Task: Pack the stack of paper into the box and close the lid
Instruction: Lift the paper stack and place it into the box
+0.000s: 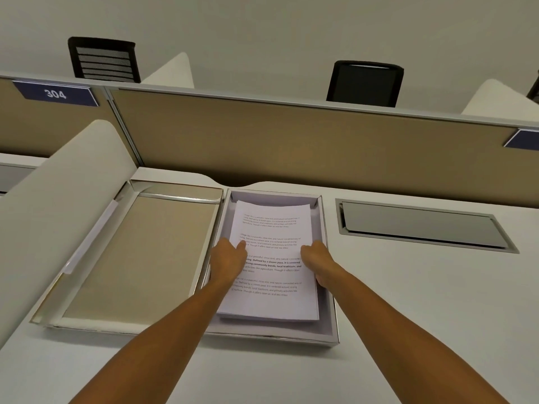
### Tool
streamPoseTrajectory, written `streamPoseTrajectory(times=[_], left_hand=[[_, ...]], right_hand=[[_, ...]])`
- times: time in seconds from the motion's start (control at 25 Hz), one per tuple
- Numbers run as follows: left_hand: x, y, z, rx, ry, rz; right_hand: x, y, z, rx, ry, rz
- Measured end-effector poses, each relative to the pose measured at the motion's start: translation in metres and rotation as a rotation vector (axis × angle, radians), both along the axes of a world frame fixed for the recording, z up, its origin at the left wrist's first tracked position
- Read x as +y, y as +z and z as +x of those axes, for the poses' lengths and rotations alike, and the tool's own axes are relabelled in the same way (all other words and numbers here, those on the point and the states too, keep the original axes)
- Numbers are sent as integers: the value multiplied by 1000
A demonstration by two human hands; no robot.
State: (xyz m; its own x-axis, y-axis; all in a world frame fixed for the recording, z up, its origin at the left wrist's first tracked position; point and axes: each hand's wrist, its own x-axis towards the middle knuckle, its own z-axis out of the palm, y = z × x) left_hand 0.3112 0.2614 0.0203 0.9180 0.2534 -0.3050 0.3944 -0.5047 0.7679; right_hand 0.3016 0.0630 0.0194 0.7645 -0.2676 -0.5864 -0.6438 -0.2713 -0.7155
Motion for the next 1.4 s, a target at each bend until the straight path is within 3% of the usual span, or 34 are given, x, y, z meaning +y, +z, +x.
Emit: streamPoseTrajectory(times=[0.28,0.56,0.76,1.0,1.16,1.4], left_hand=[[-3,-3,-3,25,0,41],[-1,6,6,126,104,-154],[2,1,-8,49,-179,86],[34,-2,-41,-307,-668,393],[55,-16,-55,-222,-820,549],[70,-26,-63,-235,-960,701]], right_hand=[[0,0,-5,5,50,-91],[-7,-5,-5,-24,4,-166],[2,5,-1,-26,92,-186],[9,21,25,-388,279,-503],[6,35,62,-412,484,-546],[12,33,114,-319,747,-666]])
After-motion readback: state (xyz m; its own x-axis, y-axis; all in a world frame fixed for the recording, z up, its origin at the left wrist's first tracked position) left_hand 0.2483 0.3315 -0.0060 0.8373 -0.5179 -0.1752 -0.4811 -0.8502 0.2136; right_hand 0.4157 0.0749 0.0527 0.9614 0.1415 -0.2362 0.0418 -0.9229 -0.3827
